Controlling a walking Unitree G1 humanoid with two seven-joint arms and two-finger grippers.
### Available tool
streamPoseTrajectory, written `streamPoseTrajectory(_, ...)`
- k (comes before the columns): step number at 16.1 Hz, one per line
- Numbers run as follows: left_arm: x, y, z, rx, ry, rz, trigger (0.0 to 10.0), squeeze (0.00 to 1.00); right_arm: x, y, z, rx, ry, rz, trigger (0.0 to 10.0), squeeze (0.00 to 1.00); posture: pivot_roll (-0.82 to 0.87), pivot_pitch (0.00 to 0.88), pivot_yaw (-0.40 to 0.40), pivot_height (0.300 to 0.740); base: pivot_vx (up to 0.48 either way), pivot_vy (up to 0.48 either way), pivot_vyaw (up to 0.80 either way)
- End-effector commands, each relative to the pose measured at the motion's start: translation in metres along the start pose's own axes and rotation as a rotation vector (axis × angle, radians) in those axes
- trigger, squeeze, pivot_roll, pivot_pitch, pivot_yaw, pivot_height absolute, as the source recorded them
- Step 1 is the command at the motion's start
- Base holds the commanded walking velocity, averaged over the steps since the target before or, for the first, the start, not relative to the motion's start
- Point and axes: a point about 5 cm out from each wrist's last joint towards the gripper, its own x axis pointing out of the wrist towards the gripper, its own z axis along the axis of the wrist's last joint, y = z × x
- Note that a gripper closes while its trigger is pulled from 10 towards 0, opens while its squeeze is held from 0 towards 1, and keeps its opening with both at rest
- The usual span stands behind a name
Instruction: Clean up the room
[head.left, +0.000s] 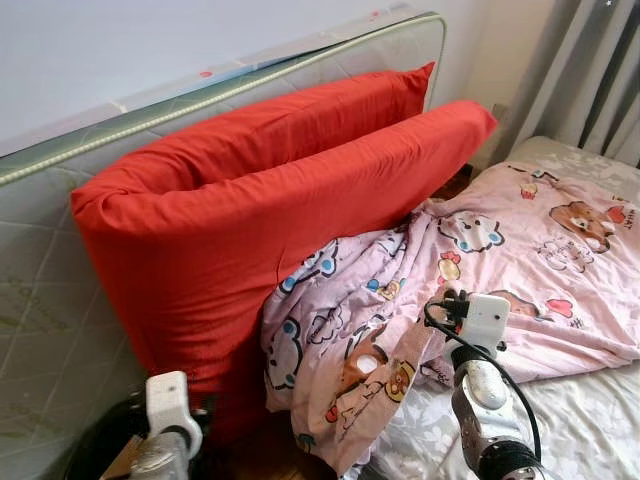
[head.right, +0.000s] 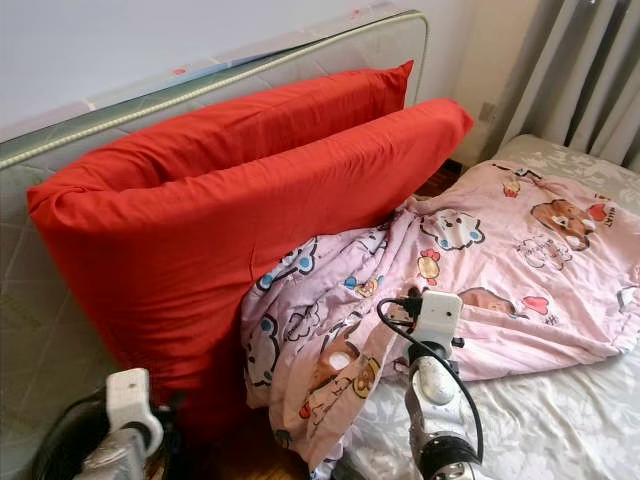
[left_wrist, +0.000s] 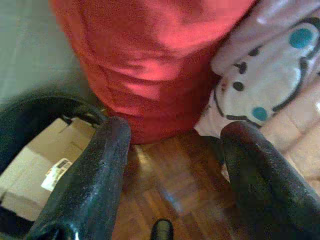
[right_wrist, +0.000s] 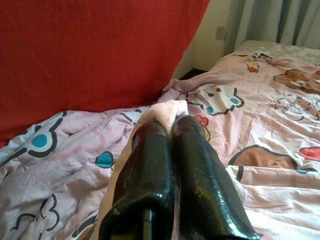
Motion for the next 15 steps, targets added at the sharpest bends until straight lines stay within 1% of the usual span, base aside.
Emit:
streamPoseTrajectory(1,-0.004,0.001,-0.013,0.026,0.035,-0.006,10.0,0.0,0.001,0.0,0.003,-0.006,-0.018,0.001,10.0,0.0,-0.05,0.0,0.004,0.74,0.0,0.0,0.0)
streamPoseTrajectory(2,-0.005,-0.001,-0.017,0.051,0.046,-0.025,10.0,0.0,0.0,0.0,0.002,-0.007,-0.015,0.002,10.0,0.0,-0.05,0.0,0.004,0.74,0.0,0.0,0.0)
streamPoseTrajectory(3,-0.008,-0.003,-0.026,0.113,0.086,-0.052,10.0,0.0,0.0,0.0,0.002,-0.008,-0.012,-0.001,10.0,0.0,-0.05,0.0,0.004,0.74,0.0,0.0,0.0)
streamPoseTrajectory(4,-0.008,-0.003,-0.028,0.139,0.104,-0.056,10.0,0.0,0.0,0.0,0.002,-0.008,-0.011,-0.002,10.0,0.0,-0.05,0.0,0.008,0.74,0.0,0.0,0.0)
streamPoseTrajectory(5,-0.011,-0.003,-0.035,0.201,0.137,-0.074,10.0,0.0,0.0,0.002,0.002,-0.008,-0.012,-0.003,10.0,0.0,-0.06,0.0,0.015,0.74,0.0,0.0,0.0)
streamPoseTrajectory(8,-0.013,0.001,-0.04,0.182,0.148,-0.044,10.0,0.0,-0.001,0.003,0.001,-0.005,-0.014,-0.006,10.0,0.0,-0.07,0.0,0.019,0.74,0.0,0.0,0.0)
streamPoseTrajectory(11,-0.018,-0.001,-0.052,0.204,0.18,-0.043,10.0,0.0,-0.002,0.004,-0.002,-0.009,0.005,0.0,10.0,0.0,-0.06,0.0,0.017,0.74,0.0,0.0,0.0)
streamPoseTrajectory(15,-0.021,0.001,-0.058,0.216,0.204,-0.044,10.0,0.0,-0.001,0.006,-0.001,-0.007,-0.001,0.002,10.0,0.0,-0.06,0.0,0.017,0.74,0.0,0.0,0.0)
